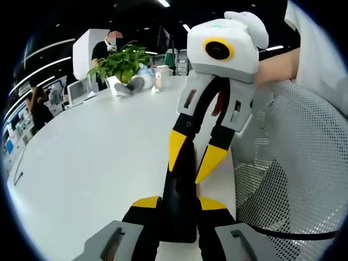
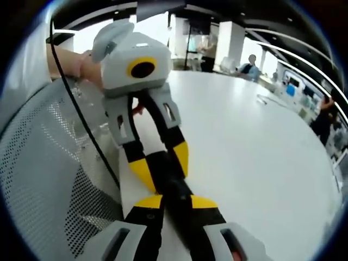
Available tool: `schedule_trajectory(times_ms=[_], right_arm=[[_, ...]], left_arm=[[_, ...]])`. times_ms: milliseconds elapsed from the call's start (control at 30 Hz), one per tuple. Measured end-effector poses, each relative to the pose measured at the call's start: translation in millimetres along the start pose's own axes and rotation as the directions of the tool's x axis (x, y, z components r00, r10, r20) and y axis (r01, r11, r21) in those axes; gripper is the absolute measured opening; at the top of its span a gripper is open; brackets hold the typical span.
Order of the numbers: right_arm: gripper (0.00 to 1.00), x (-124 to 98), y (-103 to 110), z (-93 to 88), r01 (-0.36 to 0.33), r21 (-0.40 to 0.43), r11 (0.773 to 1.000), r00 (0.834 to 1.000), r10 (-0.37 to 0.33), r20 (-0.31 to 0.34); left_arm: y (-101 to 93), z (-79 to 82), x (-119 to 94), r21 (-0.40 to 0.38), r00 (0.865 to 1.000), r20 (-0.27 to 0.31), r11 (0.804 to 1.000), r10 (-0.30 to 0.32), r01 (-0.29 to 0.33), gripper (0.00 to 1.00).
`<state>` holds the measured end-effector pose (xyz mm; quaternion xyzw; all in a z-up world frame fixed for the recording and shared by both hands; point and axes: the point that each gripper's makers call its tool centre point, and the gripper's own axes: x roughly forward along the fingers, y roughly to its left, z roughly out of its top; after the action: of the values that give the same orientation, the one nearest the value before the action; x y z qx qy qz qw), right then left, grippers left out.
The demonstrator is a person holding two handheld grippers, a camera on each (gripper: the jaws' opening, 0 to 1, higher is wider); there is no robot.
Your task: Press the specified remote control buttons in sequence, fully releasing each button before pressing the next.
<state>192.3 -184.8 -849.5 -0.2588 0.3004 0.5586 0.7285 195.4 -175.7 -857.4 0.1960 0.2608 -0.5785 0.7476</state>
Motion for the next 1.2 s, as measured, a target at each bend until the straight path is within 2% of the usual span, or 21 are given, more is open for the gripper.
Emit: schedule_trajectory(times_ms=[667, 767, 1033, 1200], right_arm=[[0.15, 0.3, 0.6, -0.3, -0.018, -0.034, 0.999, 1.000, 0.018, 0.005], [0.18, 0.6, 2.4, -0.7, -0.036, -0.038, 0.999, 0.999, 0.036, 0.008], [0.17, 1.5, 1.7, -0.9, -0.042, -0.076, 0.996, 0.999, 0.042, -0.004], [0.17, 1.8, 2.8, -2.0, -0.059, -0.134, 0.989, 0.998, 0.055, -0.035]], left_arm=[[-1.0, -0.4, -0.7, 0.009, 1.000, 0.005, 1.000, -0.013, 0.013, 0.25], [-1.0, -0.4, -0.9, 0.010, 1.000, 0.005, 1.000, -0.015, 0.015, 0.25], [-1.2, -0.6, -0.9, 0.012, 1.000, 0.008, 1.000, -0.020, 0.020, 0.25], [-1.3, -1.1, -1.1, 0.019, 1.000, 0.005, 0.999, -0.030, 0.030, 0.25]])
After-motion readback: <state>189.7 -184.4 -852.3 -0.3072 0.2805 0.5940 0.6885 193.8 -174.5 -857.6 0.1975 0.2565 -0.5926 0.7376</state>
